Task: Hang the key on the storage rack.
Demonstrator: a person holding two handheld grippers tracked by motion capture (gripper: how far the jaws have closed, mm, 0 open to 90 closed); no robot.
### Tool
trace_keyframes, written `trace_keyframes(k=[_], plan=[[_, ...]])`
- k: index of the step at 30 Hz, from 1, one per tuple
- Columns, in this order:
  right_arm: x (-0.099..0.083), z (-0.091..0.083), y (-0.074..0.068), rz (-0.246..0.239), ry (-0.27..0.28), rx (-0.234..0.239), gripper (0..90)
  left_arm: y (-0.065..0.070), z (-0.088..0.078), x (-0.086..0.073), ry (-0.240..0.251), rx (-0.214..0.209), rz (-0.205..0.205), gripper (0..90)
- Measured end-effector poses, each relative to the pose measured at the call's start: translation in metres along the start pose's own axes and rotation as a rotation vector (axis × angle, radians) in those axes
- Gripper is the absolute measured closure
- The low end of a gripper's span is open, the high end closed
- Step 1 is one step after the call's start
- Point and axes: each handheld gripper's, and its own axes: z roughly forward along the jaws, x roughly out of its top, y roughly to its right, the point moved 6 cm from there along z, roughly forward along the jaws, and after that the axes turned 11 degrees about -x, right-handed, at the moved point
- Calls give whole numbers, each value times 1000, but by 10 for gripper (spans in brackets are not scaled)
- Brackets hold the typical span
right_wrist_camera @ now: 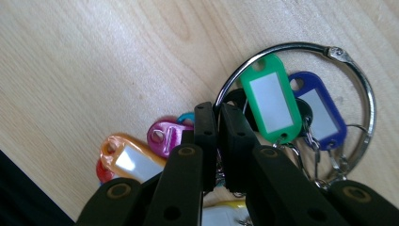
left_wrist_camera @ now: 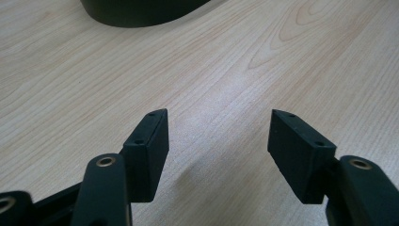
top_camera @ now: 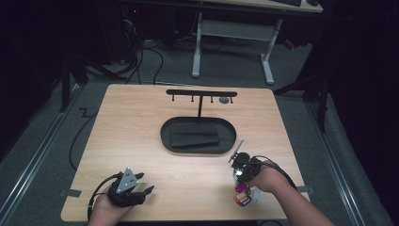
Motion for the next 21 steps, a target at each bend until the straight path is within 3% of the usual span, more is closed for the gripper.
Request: trace_keyframes(k=[4,7,12,21], plan=[[0,-10,-1,-23,11,-23,867,-1,0,0,-2,1,-1,393],[-1,-31,1,-22,54,-70,868,0,0,-1,0,1,-6,393],[-5,-54,7,-26,105,-96,870,1,-1,-1,-2,2,-4,394],[-11,-85,11,-54,83,-157,876,-1,0,0,6,0,-4,393]])
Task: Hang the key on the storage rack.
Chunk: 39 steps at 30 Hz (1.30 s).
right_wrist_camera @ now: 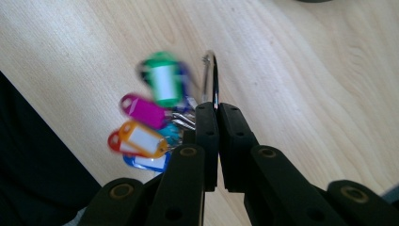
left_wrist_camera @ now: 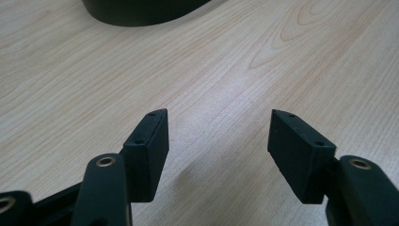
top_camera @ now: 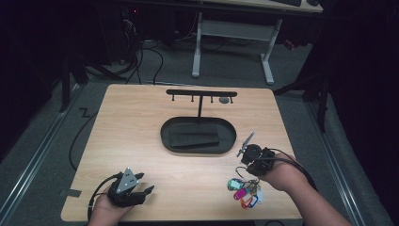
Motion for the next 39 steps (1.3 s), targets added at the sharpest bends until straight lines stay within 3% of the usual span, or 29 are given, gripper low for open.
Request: trace_keyframes(k=[5,9,12,19,24,29,33,39], plan=[[2,-15,4,3,16,-14,877,0,-2,1,3,0,6,394],[5,-20,4,-17,31,27,875,1,-1,1,8,-10,-2,391],[10,-24,7,-20,27,13,876,0,-1,2,24,-24,-22,391],[15,-33,13,-30,27,-2,877,3,-2,-2,8,-14,-3,390],[22,-52,21,-14,48,7,877,-4,-2,-1,22,-23,-33,387],[30,-68,27,-2,59,2,877,-1,-5,1,26,7,-10,369],[38,-78,31,4,77,2,877,-1,-6,3,49,-4,-14,368],[49,-81,44,13,85,26,877,-2,0,0,3,-10,8,362]])
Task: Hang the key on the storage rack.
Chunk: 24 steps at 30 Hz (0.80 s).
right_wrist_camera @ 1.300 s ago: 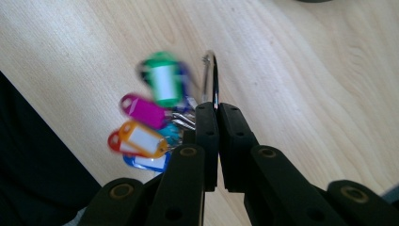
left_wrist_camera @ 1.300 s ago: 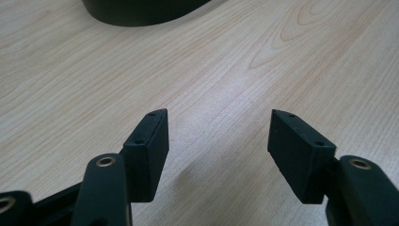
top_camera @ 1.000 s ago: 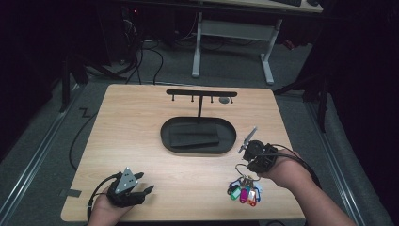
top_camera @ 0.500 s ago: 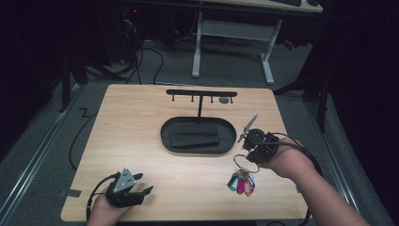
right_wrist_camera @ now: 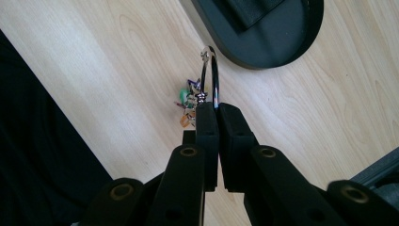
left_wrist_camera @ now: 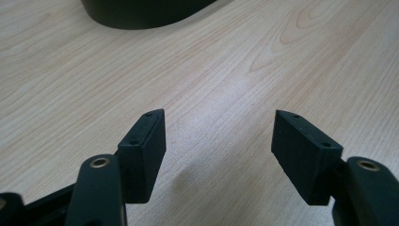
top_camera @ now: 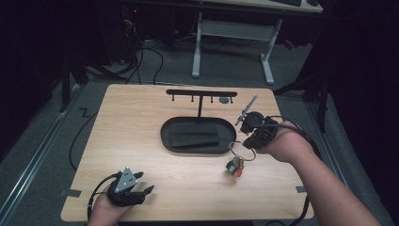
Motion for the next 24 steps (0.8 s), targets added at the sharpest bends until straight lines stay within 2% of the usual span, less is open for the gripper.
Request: trace_keyframes(k=[4,8,11,19,20,24], plan=[[8,-3,13,28,4,4,877,1,-2,1,10,-4,-10,363],[14,-7,22,36,15,-9,877,2,-2,1,13,-2,3,363],[21,-8,33,60,21,-9,877,2,0,2,7,-7,4,362],[32,2,59,99,29,-18,877,0,-1,1,12,-11,-1,361],[32,2,59,99,29,-18,877,0,-1,1,12,-11,-1,361],[40,14,71,113,20,-18,877,1,-1,1,9,-14,3,362]])
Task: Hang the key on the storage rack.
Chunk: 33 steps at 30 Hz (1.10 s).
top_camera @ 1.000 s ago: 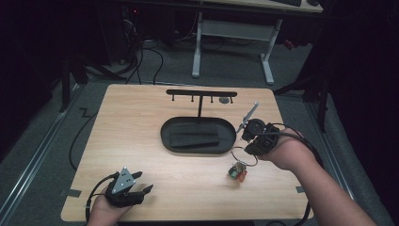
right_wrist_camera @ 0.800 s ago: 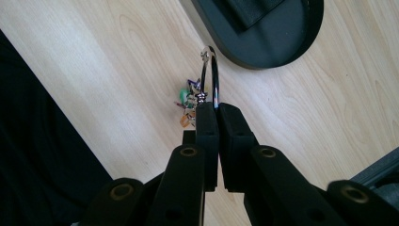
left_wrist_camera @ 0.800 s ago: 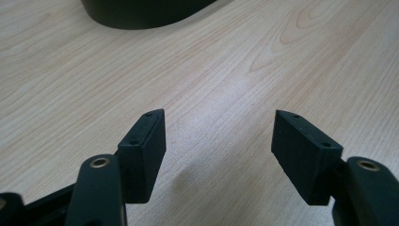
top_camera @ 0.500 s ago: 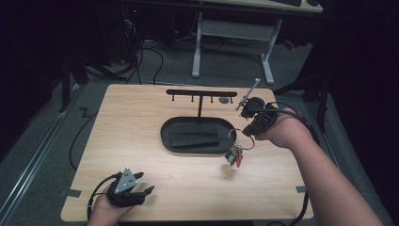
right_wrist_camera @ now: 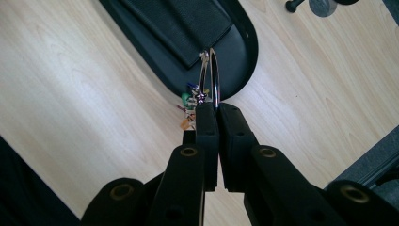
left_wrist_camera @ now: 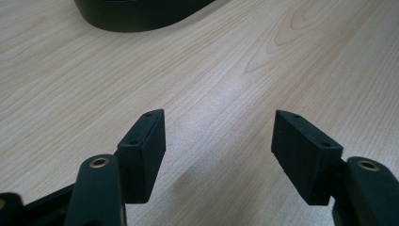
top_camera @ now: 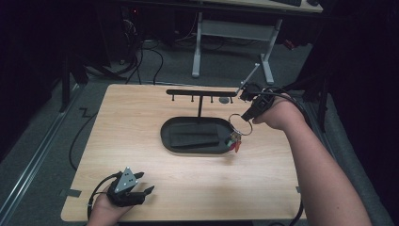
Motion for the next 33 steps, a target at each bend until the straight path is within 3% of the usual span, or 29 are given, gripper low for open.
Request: trace_keyframes(k=[5,12,18,23,33], plan=[[10,3,6,-4,5,-4,877,0,0,-1,-3,0,-2,363],[28,14,22,32,26,-5,877,-1,2,-2,-12,-3,6,365],[31,22,36,93,25,-10,877,-3,0,-2,-11,2,-2,365],[32,27,48,89,29,-16,877,0,0,-2,-22,11,18,367],[39,36,51,111,41,0,876,-1,0,-3,-19,13,14,373]])
